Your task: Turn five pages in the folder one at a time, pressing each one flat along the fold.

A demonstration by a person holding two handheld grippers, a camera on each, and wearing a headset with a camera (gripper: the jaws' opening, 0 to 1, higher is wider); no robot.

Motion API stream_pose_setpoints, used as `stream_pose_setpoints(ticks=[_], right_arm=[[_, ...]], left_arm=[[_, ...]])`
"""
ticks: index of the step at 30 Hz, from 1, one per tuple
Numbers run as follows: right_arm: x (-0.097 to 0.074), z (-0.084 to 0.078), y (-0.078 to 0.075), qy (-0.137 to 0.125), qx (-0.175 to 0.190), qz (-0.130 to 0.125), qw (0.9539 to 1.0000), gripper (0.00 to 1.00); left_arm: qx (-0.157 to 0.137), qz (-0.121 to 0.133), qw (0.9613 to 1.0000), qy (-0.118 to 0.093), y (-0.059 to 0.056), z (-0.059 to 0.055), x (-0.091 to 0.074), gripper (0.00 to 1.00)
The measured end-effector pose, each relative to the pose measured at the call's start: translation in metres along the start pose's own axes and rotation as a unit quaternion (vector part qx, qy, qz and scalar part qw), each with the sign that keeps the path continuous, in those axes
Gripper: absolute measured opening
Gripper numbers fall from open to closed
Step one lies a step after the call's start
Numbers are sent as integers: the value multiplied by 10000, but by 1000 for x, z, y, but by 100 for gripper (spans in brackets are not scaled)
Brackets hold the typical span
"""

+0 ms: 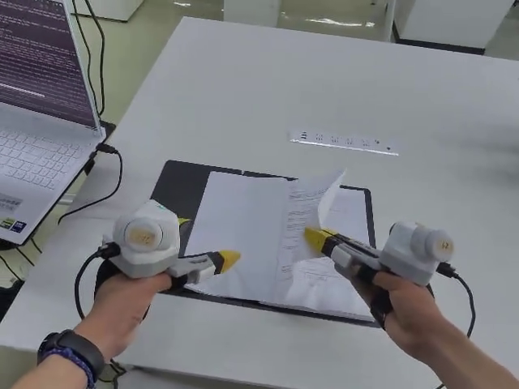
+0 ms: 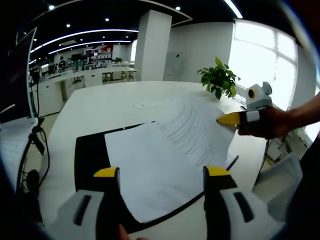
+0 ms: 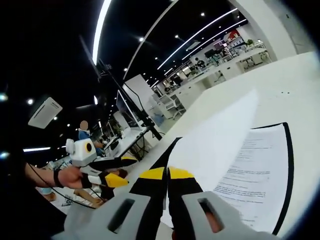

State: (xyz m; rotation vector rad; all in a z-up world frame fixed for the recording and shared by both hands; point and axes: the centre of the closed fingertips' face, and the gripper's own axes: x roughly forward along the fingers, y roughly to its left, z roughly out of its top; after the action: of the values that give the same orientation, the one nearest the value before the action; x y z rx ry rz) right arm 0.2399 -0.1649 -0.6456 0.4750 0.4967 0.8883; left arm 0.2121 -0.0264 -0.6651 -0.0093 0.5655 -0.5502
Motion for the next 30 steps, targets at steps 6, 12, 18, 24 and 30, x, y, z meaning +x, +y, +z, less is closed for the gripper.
stream_pose_setpoints(ticks=[6, 12, 18, 24, 30], right_arm=[[18, -1, 13, 27, -5, 117, 9999, 0], [35, -6, 26, 108, -23, 233, 9997, 0], [51, -15, 41, 218, -52, 370, 9991, 0], [66, -25, 51, 313, -45, 454, 9985, 0], [77, -32, 59, 400, -56, 525, 9978, 0]], left_arm=[[-1, 73, 10000, -29, 13, -3, -8, 67], [-11, 115, 9999, -44, 21, -7, -16, 67], [18, 160, 9999, -43, 27, -12, -25, 67], [-56, 223, 9997, -36, 35, -22, -36, 67], [7, 237, 9997, 11, 40, -28, -46, 68]])
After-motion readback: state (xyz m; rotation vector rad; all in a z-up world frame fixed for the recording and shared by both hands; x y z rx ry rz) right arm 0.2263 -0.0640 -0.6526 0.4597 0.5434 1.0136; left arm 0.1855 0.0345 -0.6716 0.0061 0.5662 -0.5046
